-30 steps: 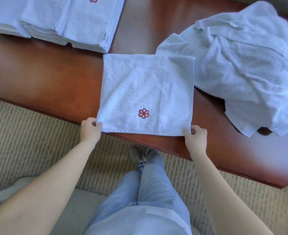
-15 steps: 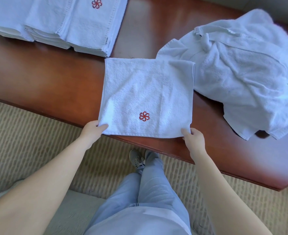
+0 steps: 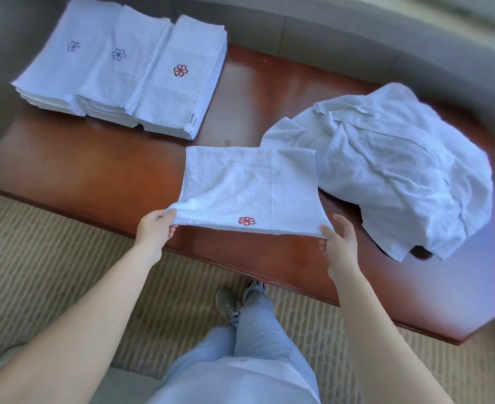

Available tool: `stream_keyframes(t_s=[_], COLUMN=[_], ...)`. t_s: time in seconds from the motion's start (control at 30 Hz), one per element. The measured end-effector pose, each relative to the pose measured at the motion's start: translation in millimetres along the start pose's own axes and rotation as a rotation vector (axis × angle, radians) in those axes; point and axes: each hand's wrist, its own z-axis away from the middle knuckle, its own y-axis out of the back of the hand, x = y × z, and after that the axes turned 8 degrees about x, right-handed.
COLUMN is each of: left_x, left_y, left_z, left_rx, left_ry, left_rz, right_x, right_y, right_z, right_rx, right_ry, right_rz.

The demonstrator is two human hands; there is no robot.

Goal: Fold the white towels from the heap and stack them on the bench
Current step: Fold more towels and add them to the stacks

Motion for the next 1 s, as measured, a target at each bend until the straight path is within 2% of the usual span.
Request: stream_keyframes(t_s=[0.1,0.23,0.33,0.43,0.5,0.57,0.63,0.77,0.87,1.0], left_x=[42,108,136,134,127,126,134,157,161,145], left_y=[3,18,38,64,81,95,105,96,57,-4], left_z=[12,32,47,61,68,69,64,51,40,14], left_rx=[-0.004,-0.129,-0.238,-0.471,-0.641,-0.704,-0.687,-0.601,-0.498,-0.399], left_ry=[-0.042,0.019,0.031,0.012,-0.023,-0.049,-0.044,-0.051,-0.021,0.082], left_rz=[0.183,0.452,0.583,0.417,0.193,0.086,0.172,0.364,0.337,0.226], right_x=[-38,-94,-118,-125,-126,-135,-153,-187,-184,-147], right_y=[1,10,23,40,55,69,78,65,36,-7], right_z=[13,30,43,56,60,62,61,47,15,-45], right_rx=[-0.093,-0.17,-0.118,0.0,-0.065,-0.159,-0.179,-0.115,-0.032,-0.055], right_ry=[0.122,0.302,0.471,0.589,0.556,0.492,0.479,0.493,0.478,0.371], right_rz=[-0.049,-0.107,0.129,0.42,0.501,0.53,0.49,0.308,0.294,0.382])
